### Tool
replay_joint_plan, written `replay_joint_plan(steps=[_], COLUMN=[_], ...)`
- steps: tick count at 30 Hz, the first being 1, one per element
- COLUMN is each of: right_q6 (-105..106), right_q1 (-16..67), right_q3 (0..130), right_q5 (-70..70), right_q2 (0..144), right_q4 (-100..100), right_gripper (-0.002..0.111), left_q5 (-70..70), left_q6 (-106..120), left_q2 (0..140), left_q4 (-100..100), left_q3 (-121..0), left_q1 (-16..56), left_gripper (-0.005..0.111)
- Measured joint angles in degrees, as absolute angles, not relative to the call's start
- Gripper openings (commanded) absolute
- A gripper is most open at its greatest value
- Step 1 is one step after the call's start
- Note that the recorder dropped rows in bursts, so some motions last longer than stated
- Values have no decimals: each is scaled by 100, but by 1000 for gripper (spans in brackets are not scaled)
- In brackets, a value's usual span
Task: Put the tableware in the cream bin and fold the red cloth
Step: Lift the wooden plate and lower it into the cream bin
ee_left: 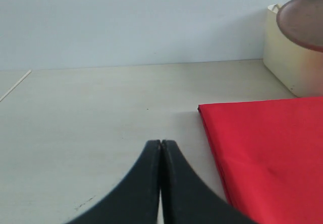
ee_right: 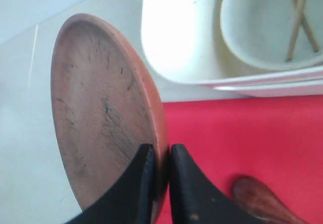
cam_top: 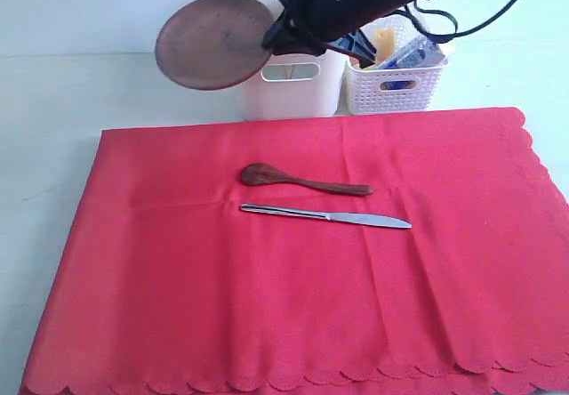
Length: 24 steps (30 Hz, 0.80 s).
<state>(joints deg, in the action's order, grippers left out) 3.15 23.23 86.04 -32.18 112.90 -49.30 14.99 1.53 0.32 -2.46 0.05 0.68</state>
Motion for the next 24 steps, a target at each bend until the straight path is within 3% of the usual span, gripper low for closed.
replay_joint_plan(steps=[10,17,24], right_q6=[455,715,786], right_q1=[1710,1585,1567], right_q3=[8604,8632,9386], right_q5=[-3106,-1930,-1773], right_q2=[11290,11330,12126], right_q4=[-5170,-5636,-5738], right_gripper=[0,0,0], left_q5=[1499,1499,1499], left_q6=[153,153,153], left_q2=[32,32,32], left_q4=[-246,-246,-246], left_q3=[5,5,5], left_q1=[68,68,68], left_gripper=[3,3,3])
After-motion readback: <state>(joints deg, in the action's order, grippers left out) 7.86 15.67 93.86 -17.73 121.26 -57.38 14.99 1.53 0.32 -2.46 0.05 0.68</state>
